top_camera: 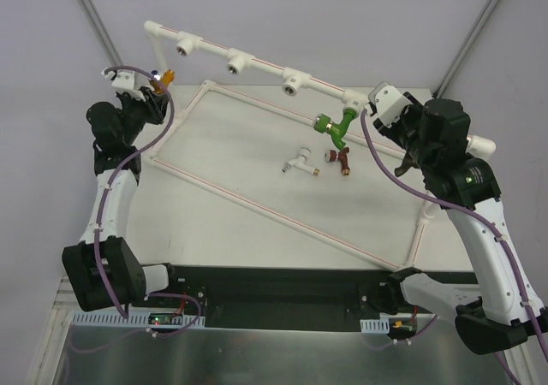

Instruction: Install the water faucets

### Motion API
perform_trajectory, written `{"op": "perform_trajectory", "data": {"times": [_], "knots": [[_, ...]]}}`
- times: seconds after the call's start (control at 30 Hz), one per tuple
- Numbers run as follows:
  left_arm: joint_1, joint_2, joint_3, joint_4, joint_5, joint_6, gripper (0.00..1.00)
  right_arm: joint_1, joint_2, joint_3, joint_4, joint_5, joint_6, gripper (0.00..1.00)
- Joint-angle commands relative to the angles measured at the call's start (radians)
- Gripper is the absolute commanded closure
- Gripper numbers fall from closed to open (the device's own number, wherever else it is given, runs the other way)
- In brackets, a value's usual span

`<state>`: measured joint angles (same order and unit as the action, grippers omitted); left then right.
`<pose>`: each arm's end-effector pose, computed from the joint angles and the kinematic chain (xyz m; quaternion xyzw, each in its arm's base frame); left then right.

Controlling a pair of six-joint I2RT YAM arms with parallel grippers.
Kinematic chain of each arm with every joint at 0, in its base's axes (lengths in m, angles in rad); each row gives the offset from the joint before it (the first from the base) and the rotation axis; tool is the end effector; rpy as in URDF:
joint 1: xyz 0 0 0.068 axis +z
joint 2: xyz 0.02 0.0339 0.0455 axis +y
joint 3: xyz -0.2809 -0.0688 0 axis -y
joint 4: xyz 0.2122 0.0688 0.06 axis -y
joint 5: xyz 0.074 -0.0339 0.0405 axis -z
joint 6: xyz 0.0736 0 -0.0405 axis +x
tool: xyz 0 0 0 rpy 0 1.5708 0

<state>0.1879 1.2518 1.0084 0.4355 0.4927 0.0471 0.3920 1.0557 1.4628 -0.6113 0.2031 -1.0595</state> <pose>0.2900 0.0197 0.4138 0.1443 0.6285 -0.0663 0.7614 0.1866 0.0611 0.4674 -0.4642 0.6196 -0.2800 0.5677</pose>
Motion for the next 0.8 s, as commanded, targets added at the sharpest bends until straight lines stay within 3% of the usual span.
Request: {"op": "perform_trajectory", "data": {"times": [0.0, 0.07, 0.27, 0.47, 0.77], "knots": [[0.082, 0.007, -0.04, 0.358, 0.207, -0.615, 1.0, 0.015, -0.011, -0.002, 0.085, -0.036, 0.062, 0.98], [0.111, 0.03, -0.059, 0.457, 0.234, -0.833, 1.0, 0.016, -0.011, -0.004, 0.085, -0.036, 0.061, 0.98], [0.114, 0.09, -0.07, 0.693, 0.192, -1.143, 1.0, 0.016, -0.011, -0.002, 0.085, -0.033, 0.059, 0.98], [0.113, 0.132, -0.021, 0.678, 0.219, -1.259, 1.0, 0.016, -0.008, -0.002, 0.085, -0.028, 0.059, 0.98], [0.099, 0.152, 0.018, 0.614, 0.23, -1.262, 1.0, 0.016, -0.008, 0.001, 0.084, -0.034, 0.061, 0.98]]}}
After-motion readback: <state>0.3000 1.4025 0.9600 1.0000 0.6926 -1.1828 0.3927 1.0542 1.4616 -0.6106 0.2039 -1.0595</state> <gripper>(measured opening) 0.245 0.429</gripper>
